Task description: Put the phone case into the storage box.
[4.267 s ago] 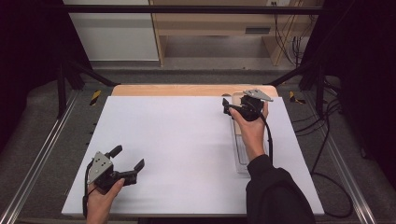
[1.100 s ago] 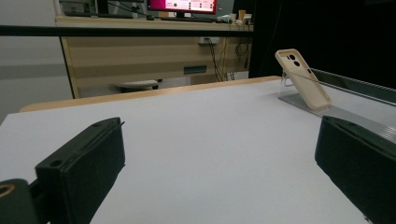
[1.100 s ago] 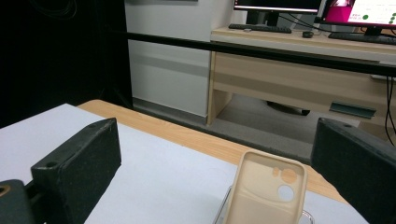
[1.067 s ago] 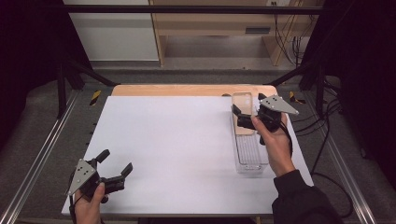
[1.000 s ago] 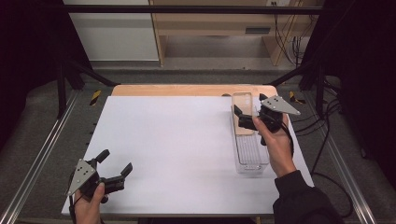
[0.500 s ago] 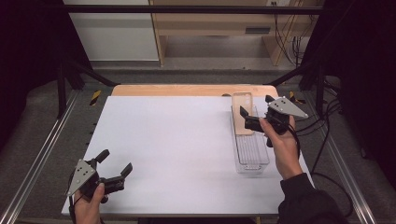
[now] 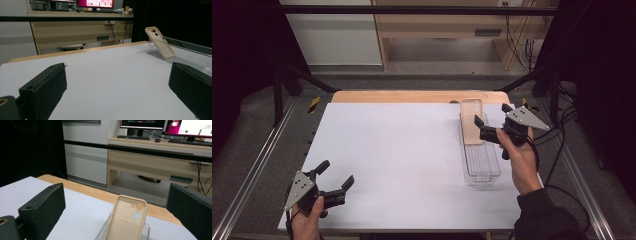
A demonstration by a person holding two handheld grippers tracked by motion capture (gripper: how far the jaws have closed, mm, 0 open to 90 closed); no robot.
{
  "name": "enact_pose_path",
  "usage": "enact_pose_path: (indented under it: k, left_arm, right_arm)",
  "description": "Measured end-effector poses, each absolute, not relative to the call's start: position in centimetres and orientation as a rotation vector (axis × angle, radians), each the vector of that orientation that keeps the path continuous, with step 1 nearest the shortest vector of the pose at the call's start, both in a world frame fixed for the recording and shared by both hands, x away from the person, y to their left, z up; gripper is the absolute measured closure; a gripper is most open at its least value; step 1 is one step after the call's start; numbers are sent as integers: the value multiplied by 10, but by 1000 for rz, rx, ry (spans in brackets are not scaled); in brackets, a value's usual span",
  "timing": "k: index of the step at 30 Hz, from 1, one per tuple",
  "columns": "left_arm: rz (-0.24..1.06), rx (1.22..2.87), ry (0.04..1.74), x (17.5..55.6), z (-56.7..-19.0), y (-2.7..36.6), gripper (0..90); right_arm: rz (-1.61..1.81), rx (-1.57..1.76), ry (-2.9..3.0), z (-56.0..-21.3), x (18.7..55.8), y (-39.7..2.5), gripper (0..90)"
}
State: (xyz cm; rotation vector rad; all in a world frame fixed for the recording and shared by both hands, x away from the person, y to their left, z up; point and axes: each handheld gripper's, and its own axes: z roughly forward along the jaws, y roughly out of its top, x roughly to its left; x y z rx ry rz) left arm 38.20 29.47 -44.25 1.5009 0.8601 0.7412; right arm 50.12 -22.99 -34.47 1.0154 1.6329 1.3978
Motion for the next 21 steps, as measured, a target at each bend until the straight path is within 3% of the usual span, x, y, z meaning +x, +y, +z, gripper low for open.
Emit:
enact_pose_path:
  k: [21]
  left_arm:
    - [731, 1494, 846, 381, -442, 295, 12]
  right_arm:
    - [1420, 1006, 1583, -346, 490, -249, 24]
